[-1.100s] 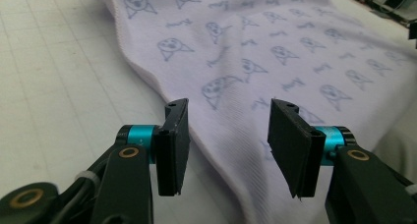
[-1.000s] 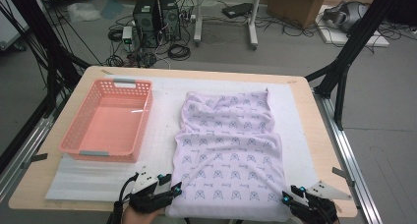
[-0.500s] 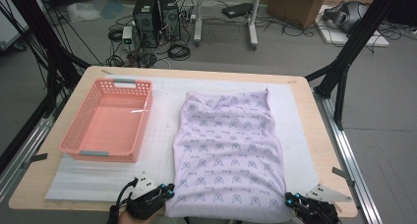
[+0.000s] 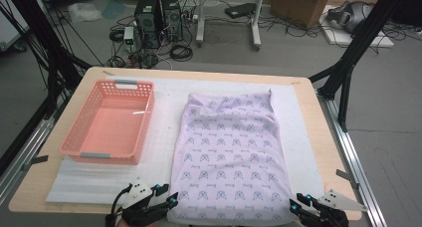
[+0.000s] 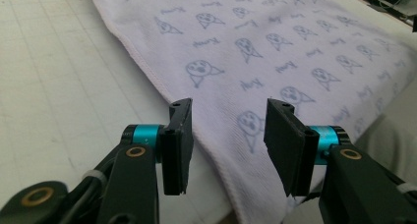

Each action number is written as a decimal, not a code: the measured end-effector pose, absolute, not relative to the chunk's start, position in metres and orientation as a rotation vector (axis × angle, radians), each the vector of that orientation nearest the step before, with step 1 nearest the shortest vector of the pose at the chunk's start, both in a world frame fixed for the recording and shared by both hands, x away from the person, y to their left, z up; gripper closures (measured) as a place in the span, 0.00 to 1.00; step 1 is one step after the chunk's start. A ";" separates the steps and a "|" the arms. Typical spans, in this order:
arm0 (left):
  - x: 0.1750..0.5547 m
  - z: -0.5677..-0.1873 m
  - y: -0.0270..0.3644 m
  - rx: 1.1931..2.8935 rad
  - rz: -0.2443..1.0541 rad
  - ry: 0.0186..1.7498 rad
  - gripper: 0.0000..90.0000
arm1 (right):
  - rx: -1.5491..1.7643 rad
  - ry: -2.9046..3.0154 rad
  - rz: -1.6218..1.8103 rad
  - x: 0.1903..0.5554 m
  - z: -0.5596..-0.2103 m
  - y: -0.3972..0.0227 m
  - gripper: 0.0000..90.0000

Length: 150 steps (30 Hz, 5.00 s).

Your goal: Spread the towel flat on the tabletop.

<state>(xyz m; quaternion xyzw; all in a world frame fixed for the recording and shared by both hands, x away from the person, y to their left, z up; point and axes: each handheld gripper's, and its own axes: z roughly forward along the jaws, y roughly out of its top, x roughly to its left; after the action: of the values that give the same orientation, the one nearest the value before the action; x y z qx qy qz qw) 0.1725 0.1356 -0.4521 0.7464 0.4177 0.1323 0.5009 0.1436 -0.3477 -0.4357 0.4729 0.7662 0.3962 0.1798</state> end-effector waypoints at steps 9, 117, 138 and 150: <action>0.206 -0.461 0.127 1.841 0.280 1.050 0.58 | 1.355 2.167 1.036 0.172 -0.445 -0.338 0.67; 0.191 -0.467 0.117 1.889 0.505 0.951 0.75 | 1.359 2.188 1.047 0.174 -0.448 -0.341 0.93; 0.166 -0.459 0.135 1.910 0.285 0.961 0.96 | 1.348 2.284 1.056 0.144 -0.444 -0.354 0.97; 0.184 -0.461 0.130 1.838 0.347 1.007 0.56 | 1.363 2.177 1.082 0.156 -0.444 -0.343 0.70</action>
<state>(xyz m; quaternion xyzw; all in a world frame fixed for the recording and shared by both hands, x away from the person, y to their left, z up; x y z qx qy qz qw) 0.1836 0.1298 -0.4613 0.7558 0.4139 0.1425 0.4869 0.1557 -0.3432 -0.4439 0.4815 0.7689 0.3820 0.1763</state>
